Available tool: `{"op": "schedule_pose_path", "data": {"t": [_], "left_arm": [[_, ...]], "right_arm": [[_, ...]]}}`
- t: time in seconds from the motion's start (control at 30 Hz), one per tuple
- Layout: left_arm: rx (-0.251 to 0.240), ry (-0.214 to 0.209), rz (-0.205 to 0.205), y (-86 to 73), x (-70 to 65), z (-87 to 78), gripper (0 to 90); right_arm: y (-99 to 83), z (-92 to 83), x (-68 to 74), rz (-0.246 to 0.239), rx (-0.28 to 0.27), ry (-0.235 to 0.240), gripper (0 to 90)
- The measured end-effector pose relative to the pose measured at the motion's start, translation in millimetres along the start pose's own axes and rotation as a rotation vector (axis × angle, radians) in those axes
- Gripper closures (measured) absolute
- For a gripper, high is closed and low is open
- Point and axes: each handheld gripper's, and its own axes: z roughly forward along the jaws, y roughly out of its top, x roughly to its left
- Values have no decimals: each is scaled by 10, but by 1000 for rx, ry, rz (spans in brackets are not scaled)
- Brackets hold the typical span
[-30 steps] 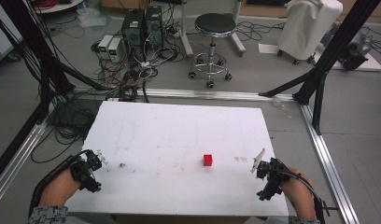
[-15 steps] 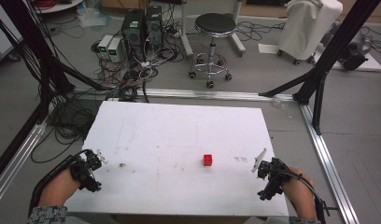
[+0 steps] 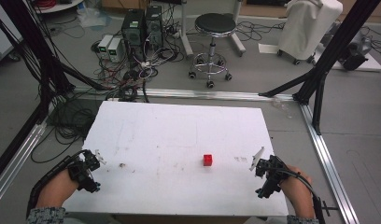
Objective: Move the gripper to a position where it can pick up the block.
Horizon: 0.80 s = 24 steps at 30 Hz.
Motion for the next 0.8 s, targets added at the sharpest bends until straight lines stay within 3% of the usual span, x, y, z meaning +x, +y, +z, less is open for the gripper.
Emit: {"op": "schedule_pose_path", "data": {"t": [0.17, 0.43, 0.63, 0.67, 0.8], "left_arm": [[-6, -1, -6, -9, -3, -5, 218], [-9, -2, -6, -17, 24, -15, 218], [-7, -8, -4, -25, 43, -16, 218], [-21, -8, -18, -29, 37, -9, 218], [-17, -9, -16, -33, 47, -16, 218]], "right_arm": [[119, -72, 0, -18, -7, -31, 65], [457, -2, -35, -133, 45, -39, 66], [672, -20, -121, -188, 59, -61, 65], [709, -28, -127, -203, 62, -69, 66], [867, -41, -149, -255, 59, -59, 66]]}}
